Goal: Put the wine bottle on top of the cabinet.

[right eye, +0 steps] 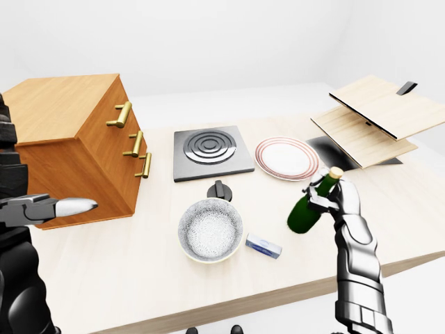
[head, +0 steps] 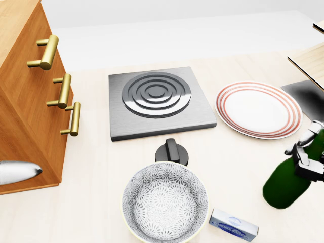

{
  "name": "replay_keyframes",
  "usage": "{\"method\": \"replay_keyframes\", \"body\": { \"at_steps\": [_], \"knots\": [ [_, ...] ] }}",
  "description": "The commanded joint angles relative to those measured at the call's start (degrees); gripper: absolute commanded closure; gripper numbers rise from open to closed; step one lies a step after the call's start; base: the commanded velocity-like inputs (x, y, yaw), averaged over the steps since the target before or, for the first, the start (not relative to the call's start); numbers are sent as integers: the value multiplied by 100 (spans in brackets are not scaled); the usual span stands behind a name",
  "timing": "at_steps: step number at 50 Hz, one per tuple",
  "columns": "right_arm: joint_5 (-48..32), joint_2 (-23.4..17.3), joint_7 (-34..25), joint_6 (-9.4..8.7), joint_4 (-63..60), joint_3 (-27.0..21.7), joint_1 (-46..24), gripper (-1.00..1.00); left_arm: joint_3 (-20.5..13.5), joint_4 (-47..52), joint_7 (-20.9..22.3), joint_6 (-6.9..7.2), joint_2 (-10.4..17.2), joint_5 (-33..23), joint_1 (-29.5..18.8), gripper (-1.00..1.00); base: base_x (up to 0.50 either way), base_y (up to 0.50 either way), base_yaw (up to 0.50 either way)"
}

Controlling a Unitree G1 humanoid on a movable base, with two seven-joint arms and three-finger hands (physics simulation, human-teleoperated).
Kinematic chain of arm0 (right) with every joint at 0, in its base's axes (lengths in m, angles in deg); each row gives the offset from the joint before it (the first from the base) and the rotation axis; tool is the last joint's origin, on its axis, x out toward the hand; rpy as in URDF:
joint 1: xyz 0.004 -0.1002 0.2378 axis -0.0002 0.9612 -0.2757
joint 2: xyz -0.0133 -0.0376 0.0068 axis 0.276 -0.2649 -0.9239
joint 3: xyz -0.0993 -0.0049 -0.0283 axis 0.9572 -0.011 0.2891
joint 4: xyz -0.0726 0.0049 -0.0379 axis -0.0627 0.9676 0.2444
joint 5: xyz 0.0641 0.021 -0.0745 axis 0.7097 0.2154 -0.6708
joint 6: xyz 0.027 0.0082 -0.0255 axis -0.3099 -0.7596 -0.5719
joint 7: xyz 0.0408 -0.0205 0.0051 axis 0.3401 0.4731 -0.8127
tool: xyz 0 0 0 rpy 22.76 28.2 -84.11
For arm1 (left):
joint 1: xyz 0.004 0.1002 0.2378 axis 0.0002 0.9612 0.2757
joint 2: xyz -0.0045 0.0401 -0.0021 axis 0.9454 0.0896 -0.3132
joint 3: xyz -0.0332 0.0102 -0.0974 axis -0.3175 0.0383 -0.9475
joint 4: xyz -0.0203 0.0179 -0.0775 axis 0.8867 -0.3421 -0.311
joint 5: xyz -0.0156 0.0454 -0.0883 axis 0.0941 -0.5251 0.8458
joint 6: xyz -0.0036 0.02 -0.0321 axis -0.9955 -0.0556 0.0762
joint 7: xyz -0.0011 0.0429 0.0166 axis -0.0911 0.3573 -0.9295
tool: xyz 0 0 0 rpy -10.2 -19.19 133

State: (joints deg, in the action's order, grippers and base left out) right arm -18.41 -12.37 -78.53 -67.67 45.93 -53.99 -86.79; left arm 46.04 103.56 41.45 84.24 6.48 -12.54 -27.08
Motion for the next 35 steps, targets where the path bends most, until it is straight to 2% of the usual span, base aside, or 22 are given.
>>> {"method": "replay_keyframes", "body": {
  "at_steps": [1,9,22,30,35],
  "knots": [
    [69,-25,88,0,-14,91,-101,100,38,-70,35,0,-35,-50,36,-100,0,0,0],
    [11,28,37,0,-277,105,-26,100,47,-20,24,0,-40,-48,19,-100,0,0,0],
    [-203,268,-289,0,-2656,272,-95,100,-21,-9,69,0,-30,-9,47,-100,0,0,0],
    [34,300,-462,0,-4031,182,-275,100,-57,-94,84,0,-28,41,82,-100,0,0,0],
    [508,336,-485,0,-4612,25,-590,100,-136,-46,91,0,-4,116,99,-100,0,0,0]
  ]
}}
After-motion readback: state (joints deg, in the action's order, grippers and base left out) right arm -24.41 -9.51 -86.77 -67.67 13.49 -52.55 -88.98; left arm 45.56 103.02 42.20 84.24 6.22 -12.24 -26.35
